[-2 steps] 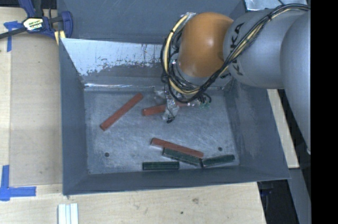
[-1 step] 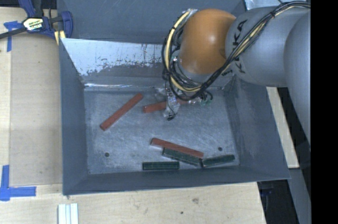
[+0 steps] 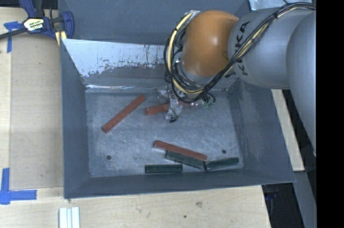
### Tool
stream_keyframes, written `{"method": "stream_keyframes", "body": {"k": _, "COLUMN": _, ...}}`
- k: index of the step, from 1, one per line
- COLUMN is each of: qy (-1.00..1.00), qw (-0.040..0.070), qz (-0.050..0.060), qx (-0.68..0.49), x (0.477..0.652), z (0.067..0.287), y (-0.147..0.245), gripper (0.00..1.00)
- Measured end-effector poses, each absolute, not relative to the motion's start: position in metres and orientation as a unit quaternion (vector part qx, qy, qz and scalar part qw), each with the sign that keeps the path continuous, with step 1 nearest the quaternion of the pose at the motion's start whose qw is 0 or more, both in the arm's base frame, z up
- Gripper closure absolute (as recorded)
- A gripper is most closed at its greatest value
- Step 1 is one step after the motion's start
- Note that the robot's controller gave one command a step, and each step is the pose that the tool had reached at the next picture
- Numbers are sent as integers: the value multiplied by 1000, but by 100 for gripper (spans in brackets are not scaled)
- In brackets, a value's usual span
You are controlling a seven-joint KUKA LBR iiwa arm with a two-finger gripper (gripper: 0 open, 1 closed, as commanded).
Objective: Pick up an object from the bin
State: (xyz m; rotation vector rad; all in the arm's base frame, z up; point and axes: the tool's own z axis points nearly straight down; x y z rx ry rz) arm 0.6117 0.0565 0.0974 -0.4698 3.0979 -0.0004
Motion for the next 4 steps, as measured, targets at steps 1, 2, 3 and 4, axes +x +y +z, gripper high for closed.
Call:
{"method": "stream_keyframes", "body": {"k": 1, "qy": 989, "qw": 1, "qz": 0, "qx": -150, "x": 609, "z": 96, "y": 56, "gripper": 100}}
{"method": "stream_keyframes", "body": {"k": 2, "qy": 989, "qw": 0, "qz": 0, "qx": -149, "x": 610, "z": 102, "y": 56, "gripper": 100}}
{"method": "stream_keyframes", "body": {"k": 3, "qy": 989, "qw": -3, "qz": 0, "qx": -149, "x": 608, "z": 120, "y": 56, "gripper": 100}}
{"method": "stream_keyframes", "body": {"k": 4, "qy": 989, "qw": 3, "qz": 0, "qx": -148, "x": 611, "z": 158, "y": 56, "gripper": 100}}
